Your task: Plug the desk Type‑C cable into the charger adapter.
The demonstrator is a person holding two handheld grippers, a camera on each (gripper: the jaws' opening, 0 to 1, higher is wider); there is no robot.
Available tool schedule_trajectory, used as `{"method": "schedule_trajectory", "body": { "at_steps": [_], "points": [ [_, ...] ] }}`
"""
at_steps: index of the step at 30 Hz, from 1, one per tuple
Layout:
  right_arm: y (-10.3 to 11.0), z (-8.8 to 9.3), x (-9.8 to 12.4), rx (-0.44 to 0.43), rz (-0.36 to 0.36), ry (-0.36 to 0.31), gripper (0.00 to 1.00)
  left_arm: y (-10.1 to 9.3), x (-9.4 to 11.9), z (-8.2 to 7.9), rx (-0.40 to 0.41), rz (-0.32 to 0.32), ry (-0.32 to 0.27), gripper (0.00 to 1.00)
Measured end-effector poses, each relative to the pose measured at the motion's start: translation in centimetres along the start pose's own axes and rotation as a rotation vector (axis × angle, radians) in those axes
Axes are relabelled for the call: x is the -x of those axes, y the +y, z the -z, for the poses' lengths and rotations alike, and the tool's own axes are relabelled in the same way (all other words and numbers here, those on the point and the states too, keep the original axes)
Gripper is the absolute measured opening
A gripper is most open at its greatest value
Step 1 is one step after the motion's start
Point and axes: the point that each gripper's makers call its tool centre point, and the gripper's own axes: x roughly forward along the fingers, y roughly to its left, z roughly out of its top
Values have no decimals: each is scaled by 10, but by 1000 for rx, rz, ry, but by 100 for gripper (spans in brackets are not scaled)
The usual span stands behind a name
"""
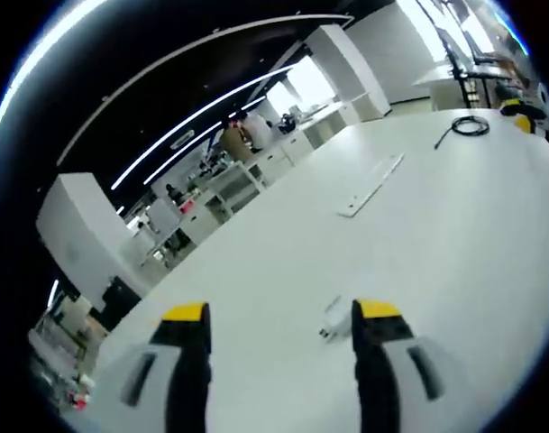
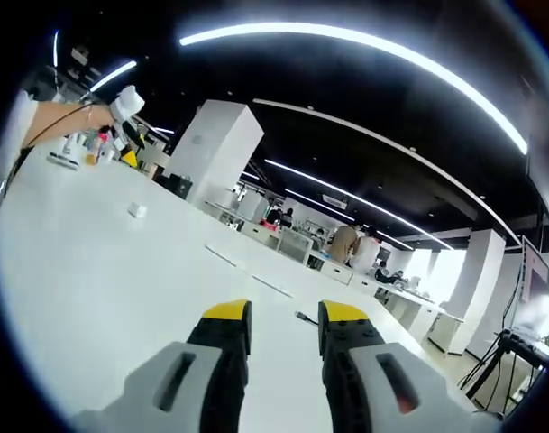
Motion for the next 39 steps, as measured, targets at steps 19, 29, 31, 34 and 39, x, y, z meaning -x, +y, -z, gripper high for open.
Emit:
{"method": "schedule_trajectory", "body": {
  "at_steps": [19,29,31,34,39],
  "points": [
    [5,2,-3,26,-16,15,29,-25,-49,29,-96,219,215,57],
    [8,7,-4,34,-27,40,29,-34,-63,40,-158,334,301,53],
    [9,7,-4,38,-27,44,29,-37,-66,39,-185,352,313,53],
    [8,7,-4,40,-25,46,29,-41,-70,40,-212,393,323,53],
    [7,9,-3,36,-19,51,29,-54,-72,46,-270,442,348,52]
  ]
}}
